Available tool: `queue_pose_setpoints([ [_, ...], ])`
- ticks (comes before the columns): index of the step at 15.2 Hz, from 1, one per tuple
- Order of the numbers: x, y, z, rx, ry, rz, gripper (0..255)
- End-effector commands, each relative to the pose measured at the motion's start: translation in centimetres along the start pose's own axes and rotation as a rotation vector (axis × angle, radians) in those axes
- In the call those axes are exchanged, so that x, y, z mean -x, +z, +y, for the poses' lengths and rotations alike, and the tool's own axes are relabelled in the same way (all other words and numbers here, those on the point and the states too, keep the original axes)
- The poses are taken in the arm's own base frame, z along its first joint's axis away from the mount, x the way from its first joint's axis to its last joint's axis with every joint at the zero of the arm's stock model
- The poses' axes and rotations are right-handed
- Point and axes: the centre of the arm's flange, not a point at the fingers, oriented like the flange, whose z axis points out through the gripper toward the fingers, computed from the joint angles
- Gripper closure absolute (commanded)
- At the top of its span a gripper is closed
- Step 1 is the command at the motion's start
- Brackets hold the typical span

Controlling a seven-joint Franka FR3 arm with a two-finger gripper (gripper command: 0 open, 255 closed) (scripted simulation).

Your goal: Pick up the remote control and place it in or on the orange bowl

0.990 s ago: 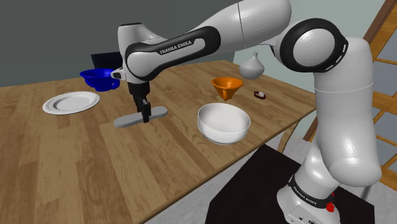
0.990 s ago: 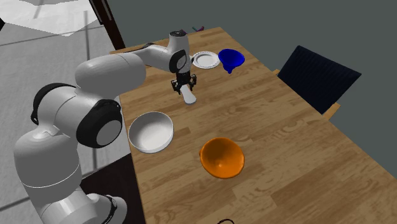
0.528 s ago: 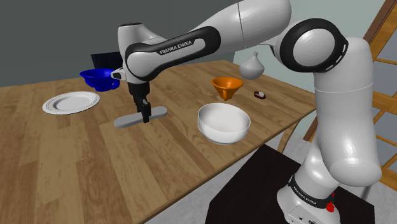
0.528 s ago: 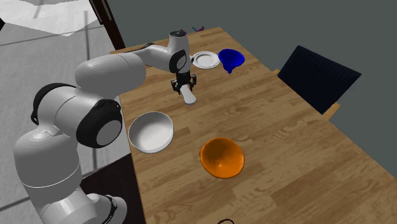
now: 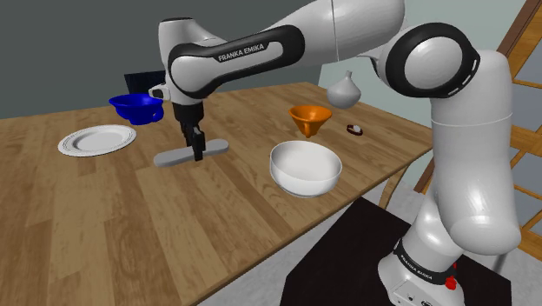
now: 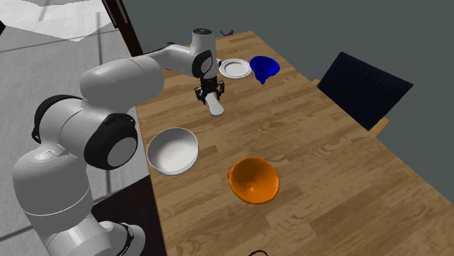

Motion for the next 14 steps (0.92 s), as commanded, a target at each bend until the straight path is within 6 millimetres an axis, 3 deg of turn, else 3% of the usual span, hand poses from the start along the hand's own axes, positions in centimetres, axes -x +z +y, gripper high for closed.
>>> queue_pose_setpoints([
  [1, 0.1, -1.1, 0.1, 0.0, 0.0, 0.0, 255],
  [14, 0.1, -8.0, 0.2, 0.0, 0.0, 0.0, 255],
])
